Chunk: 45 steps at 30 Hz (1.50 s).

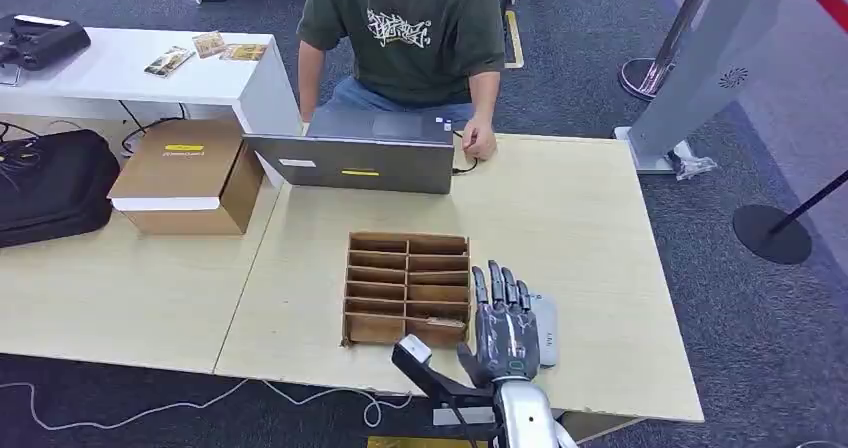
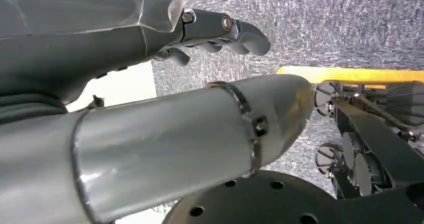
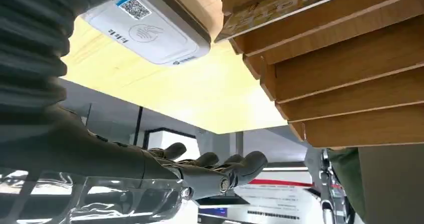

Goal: Pass the card to the sensor for recognition and then transmit it.

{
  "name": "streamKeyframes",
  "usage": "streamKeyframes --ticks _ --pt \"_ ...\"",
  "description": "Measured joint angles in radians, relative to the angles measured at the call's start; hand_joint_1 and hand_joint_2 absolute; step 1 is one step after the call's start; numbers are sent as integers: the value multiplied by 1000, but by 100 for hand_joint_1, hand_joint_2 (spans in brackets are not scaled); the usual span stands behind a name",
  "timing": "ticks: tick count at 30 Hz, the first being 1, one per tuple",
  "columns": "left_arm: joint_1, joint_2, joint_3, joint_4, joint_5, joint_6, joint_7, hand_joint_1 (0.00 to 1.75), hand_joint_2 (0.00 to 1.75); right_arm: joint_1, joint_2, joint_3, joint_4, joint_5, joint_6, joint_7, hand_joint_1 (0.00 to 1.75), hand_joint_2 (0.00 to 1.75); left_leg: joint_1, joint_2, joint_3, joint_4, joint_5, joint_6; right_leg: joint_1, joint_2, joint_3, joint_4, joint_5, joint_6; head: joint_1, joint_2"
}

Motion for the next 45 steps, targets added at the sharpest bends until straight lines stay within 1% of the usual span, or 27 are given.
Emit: streamKeyframes --ticks 4,12,20,24,30,36,42,45 --pt "-1 0 0 0 -1 0 1 0 0 -1 13 -13 13 0 3 2 0 175 0 0 0 0 0 0 0 0 0 0 0 0 0 0" --pt "-7 0 0 0 2 1 3 0 0 -2 44 -34 58 0 2 -23 0 175 0 0 0 0 0 0 0 0 0 0 0 0 0 0" --pt "-8 0 0 0 5 1 3 0 0 -4 45 -34 85 0 -5 11 0 175 0 0 0 0 0 0 0 0 0 0 0 0 0 0" --pt "-8 0 0 0 4 1 3 0 0 -5 37 -17 84 0 -39 6 0 175 0 0 0 0 0 0 0 0 0 0 0 0 0 0" --pt "-7 0 0 0 4 -1 0 0 0 -21 13 47 74 0 -79 -14 0 175 0 0 0 0 0 0 0 0 0 0 0 0 0 0" --pt "-7 0 0 0 5 -2 -1 0 0 -37 -5 94 70 0 -105 -12 0 175 0 0 0 0 0 0 0 0 0 0 0 0 0 0" --pt "-7 0 0 0 5 -2 -1 0 0 -44 -10 111 69 0 -123 -39 0 175 0 0 0 0 0 0 0 0 0 0 0 0 0 0" --pt "-7 0 0 0 4 -2 -1 0 0 -47 -10 111 74 0 -135 -64 0 175 0 0 0 0 0 0 0 0 0 0 0 0 0 0"
